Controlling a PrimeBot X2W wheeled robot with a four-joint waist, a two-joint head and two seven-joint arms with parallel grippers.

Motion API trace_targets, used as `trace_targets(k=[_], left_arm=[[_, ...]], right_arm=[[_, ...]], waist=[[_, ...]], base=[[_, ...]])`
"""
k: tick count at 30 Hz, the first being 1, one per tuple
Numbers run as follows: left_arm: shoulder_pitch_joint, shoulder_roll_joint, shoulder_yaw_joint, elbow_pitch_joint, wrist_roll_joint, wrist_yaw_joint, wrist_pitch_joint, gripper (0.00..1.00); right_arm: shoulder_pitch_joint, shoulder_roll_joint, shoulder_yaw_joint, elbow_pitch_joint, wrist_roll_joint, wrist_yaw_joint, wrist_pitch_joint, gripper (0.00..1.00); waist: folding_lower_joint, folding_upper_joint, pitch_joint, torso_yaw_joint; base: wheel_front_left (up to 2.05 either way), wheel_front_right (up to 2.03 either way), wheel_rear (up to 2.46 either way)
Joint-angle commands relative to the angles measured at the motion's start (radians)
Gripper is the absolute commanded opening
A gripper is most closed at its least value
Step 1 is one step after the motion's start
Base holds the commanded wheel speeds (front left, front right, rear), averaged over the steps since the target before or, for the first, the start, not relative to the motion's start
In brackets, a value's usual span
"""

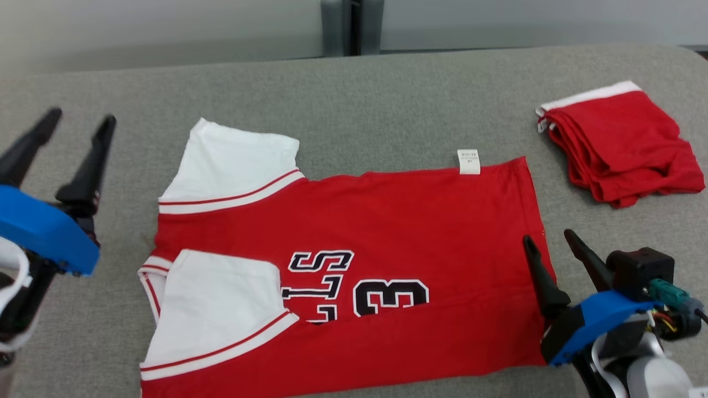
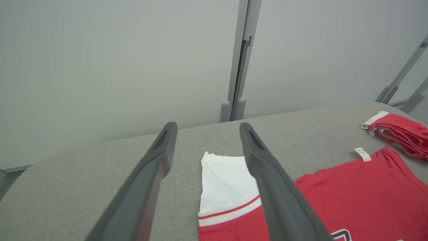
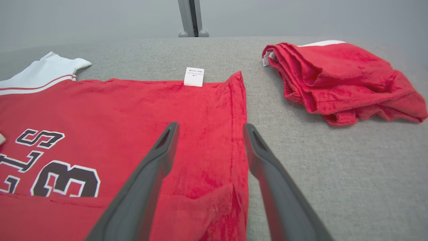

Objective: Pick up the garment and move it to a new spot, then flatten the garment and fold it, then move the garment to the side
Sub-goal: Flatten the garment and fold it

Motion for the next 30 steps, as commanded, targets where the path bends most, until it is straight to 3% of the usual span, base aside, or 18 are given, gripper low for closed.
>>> trace_targets(k=[1,6,13,20,30], left_arm=[[-0.085,0.017,0.002,0.036,-0.006,-0.021,0.036,1.00],[-0.294,0.053,-0.053,0.187,-0.008,-0.079,0.149,1.00],[-0.465,0.062,-0.148,0.393,0.010,-0.118,0.258,1.00],[-0.548,0.047,-0.220,0.509,-0.001,-0.133,0.272,1.00],[-0.587,0.079,-0.342,0.564,-0.050,-0.140,0.328,1.00]], right_arm=[[-0.057,-0.002,0.017,-0.003,-0.017,0.000,-0.003,1.00],[-0.167,-0.003,0.092,0.032,0.009,0.000,-0.015,1.00],[-0.264,-0.002,0.150,0.064,0.008,0.000,-0.040,1.00],[-0.314,-0.002,0.177,0.093,0.031,0.000,-0.074,1.00],[-0.350,-0.002,0.203,0.128,0.049,0.000,-0.104,1.00]], waist=[[0.0000,0.0000,0.028,-0.011],[0.0000,0.0000,0.104,-0.046],[0.0000,0.0000,0.221,-0.091],[0.0000,0.0000,0.285,-0.133],[0.0000,0.0000,0.321,-0.172]], base=[[0.00,0.00,0.00],[0.00,0.00,0.00],[0.00,0.00,0.00],[0.00,0.00,0.00],[0.00,0.00,0.00]])
